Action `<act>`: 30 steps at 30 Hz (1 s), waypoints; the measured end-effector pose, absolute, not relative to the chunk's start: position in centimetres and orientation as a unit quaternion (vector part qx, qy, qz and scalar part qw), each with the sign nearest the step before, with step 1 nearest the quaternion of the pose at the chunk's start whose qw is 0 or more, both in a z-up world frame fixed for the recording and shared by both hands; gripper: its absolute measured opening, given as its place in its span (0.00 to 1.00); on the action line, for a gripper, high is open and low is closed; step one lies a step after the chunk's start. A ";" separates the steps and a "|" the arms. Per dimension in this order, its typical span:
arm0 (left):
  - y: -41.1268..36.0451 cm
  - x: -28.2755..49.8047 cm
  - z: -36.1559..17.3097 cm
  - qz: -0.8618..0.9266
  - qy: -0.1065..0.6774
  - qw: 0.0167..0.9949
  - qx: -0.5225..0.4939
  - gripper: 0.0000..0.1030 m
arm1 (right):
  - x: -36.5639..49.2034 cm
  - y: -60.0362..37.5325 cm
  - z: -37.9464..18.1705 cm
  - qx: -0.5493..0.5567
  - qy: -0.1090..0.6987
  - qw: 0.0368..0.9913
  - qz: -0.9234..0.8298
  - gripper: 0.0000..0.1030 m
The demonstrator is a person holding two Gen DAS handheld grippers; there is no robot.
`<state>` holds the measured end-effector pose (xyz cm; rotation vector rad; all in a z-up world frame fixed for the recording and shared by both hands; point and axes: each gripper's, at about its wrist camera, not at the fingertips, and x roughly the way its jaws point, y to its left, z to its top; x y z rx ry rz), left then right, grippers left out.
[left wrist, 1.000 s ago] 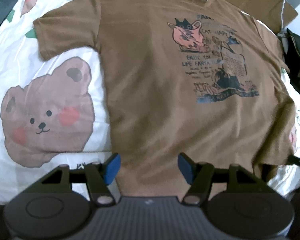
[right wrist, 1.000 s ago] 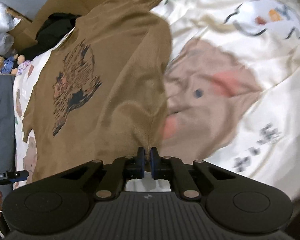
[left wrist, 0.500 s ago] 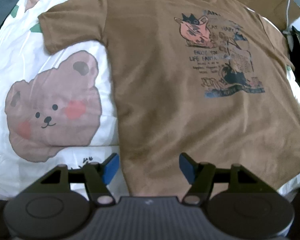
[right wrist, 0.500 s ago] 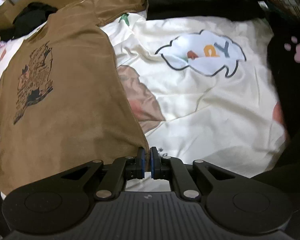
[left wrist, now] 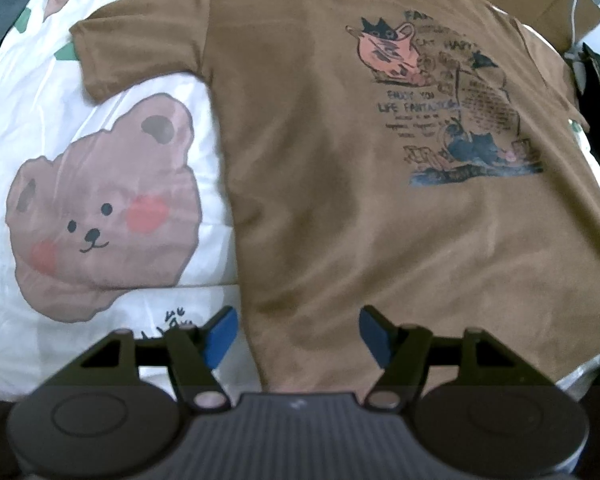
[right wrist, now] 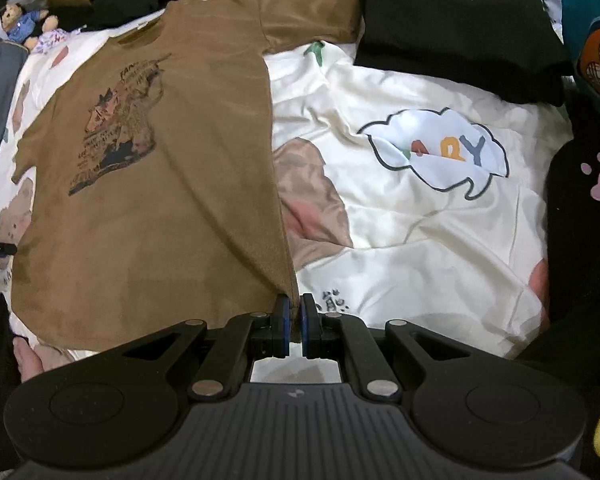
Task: Fold clothes
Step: 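Close the right gripper on the side edge and fold it over the body, then open the right gripper and withdraw it from the folded side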
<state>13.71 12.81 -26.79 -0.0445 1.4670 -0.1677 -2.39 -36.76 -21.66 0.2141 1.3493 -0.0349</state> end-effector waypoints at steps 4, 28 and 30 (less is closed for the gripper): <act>12.9 13.6 -27.1 -0.081 0.673 0.735 -0.019 0.71 | -2.4 -36.5 -24.2 0.094 0.645 0.758 -0.026 0.06; 14.2 10.1 -30.4 -0.109 0.723 0.682 -0.006 0.68 | -2.5 -38.6 -25.4 0.176 0.576 0.798 -0.020 0.34; 14.3 9.7 -30.8 -0.114 0.727 0.677 -0.004 0.68 | -2.5 -38.5 -25.5 0.174 0.577 0.798 -0.019 0.34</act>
